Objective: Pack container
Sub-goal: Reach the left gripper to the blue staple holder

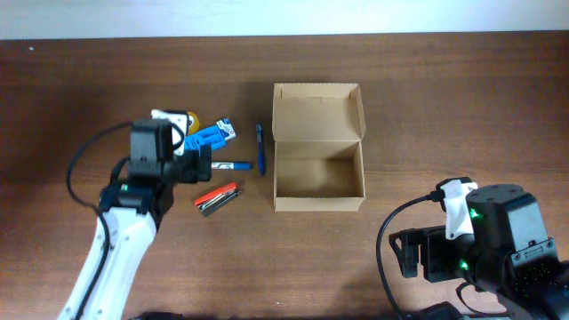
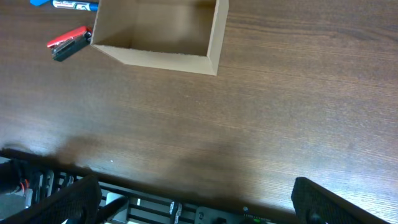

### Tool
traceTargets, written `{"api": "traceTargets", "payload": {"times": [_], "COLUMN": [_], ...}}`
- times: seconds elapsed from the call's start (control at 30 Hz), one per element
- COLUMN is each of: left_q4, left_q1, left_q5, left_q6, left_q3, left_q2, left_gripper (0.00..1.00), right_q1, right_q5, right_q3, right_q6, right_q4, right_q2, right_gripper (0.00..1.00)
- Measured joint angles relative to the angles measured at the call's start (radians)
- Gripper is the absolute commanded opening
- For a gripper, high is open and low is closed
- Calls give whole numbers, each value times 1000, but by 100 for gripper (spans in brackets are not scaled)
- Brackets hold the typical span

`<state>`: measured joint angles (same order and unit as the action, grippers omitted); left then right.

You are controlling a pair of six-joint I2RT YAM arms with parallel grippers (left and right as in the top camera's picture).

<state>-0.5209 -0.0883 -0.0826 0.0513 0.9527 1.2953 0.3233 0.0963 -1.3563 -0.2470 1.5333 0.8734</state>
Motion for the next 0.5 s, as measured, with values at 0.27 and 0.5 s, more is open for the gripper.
{"api": "traceTargets", "payload": {"times": [0.27,0.5], "left_q4": [-182,-437], "left_q1": [134,162], "left_q5": [172,254], "left_q6": [367,614], "left_q3": [330,625], "left_q2": [268,539], "left_gripper": [100,99], "right_q1": [0,0], "right_q5": [0,0], "right_q3": [0,0], "right_q6": [0,0], "right_q4": [-1,-1], "right_q2": [0,1], "right_gripper": [99,99]}}
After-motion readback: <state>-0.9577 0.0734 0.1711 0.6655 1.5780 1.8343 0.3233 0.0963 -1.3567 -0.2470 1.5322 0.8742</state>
